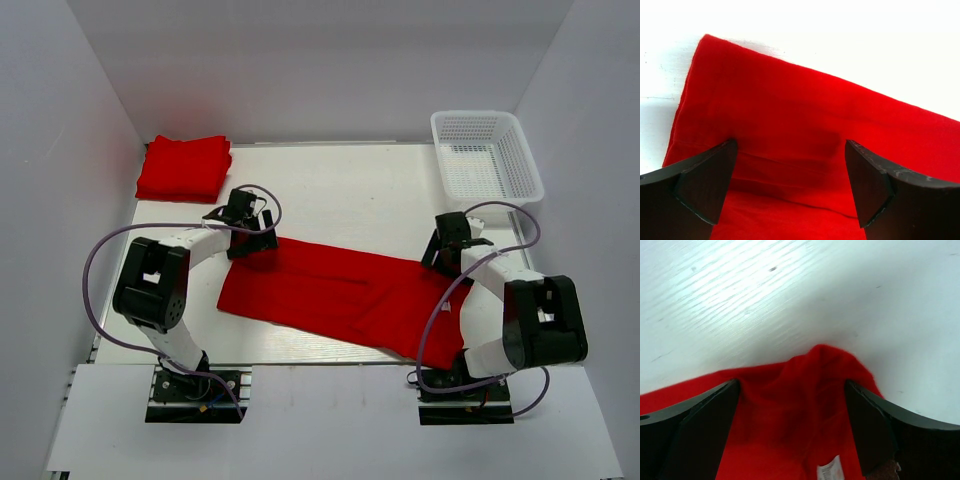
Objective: Fold and stack the t-shirts
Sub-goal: Rotate the tshirt 90 degrees
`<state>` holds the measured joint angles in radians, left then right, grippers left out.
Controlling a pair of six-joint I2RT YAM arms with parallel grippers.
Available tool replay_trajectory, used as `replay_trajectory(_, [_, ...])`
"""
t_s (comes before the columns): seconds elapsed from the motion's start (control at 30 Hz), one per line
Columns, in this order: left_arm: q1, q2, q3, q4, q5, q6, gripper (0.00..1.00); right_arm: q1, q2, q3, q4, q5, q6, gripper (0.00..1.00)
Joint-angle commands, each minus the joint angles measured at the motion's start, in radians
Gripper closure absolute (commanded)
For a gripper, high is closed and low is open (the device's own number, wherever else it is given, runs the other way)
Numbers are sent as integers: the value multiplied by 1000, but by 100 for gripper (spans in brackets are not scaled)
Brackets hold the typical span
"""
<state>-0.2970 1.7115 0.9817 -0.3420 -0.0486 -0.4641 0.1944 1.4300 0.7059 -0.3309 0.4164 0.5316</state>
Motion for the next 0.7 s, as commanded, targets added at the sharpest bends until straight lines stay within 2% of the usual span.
replay_trajectory(0.0, [15, 80, -43, -106, -34, -8, 0, -49, -31, 24, 21, 12, -56, 10])
replay_trajectory(0.27, [15, 16, 80, -155, -53, -8, 0, -49, -173, 127, -56, -160, -157, 10])
replay_trajectory(0.4, [-5, -36, 124, -164, -53, 36, 0, -44, -241, 118, -88, -324, -225, 10])
replay_trajectory(0.5, [-5, -46, 170, -173, -5, 51, 0, -38, -263, 113, -144, -395, -260, 10])
replay_trajectory(0.67, [-5, -55, 160, -129, 93, 71, 0, -19, -273, 40, -99, -537, -223, 10])
